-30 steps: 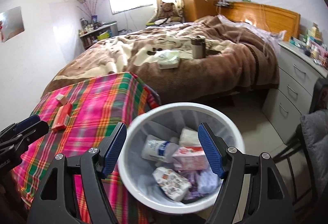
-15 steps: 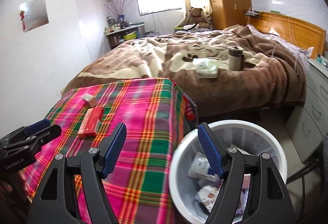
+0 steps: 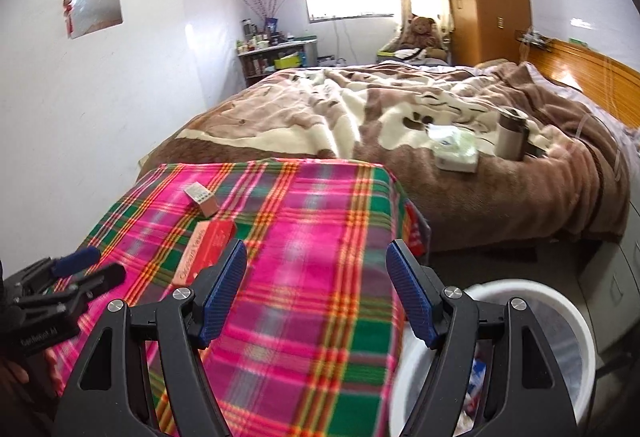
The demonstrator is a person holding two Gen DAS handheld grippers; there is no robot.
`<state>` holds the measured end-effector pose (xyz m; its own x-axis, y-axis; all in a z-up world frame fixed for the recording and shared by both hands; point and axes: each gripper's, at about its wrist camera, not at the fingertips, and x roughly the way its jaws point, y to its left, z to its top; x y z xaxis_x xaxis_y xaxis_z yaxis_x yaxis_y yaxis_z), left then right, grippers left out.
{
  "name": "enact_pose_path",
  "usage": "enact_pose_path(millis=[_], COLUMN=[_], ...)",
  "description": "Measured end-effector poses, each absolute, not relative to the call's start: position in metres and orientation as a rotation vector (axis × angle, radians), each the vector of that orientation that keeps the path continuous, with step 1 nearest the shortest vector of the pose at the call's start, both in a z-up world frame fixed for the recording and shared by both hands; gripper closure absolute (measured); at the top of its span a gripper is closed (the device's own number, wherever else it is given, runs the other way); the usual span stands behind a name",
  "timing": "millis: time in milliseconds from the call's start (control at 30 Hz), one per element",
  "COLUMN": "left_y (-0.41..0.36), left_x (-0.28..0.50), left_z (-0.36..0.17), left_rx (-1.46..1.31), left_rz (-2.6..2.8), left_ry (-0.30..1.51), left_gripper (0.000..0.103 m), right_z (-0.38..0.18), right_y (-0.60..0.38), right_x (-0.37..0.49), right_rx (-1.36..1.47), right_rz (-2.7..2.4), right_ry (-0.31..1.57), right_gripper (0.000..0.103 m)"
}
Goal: Collect trash
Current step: 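Move both open grippers away from the bin toward the plaid cloth, then grasp the red Cilostazol box with left gripper while right grasps the white medicine box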
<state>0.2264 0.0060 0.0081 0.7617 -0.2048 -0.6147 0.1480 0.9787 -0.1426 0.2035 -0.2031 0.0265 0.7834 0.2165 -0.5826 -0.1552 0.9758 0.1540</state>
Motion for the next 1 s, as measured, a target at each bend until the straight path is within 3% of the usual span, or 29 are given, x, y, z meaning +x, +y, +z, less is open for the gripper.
enact_pose_path(millis=[700, 800, 1000], left_y=[-0.017, -0.015, -0.013], left_x=[0.33, 0.336, 0.343], left_z=[-0.072, -0.077, -0.08], left_rx=[0.024, 0.049, -0.023], left_rz=[-0.087, -0.062, -0.121], left_ry=[0.855, 0.856, 0.9], left_gripper=[0.034, 0.024, 0.023], right_z=[0.007, 0.003, -0.006], right_y=[-0.163, -0.158, -0.143], right_x=[0.307, 0.314, 0.329], right_rx=[0.077, 0.078, 0.081], right_rz=[0.278, 0.288, 0.307], right_ry=[0.691, 0.706, 0.735], right_gripper=[0.029, 0.029, 0.029])
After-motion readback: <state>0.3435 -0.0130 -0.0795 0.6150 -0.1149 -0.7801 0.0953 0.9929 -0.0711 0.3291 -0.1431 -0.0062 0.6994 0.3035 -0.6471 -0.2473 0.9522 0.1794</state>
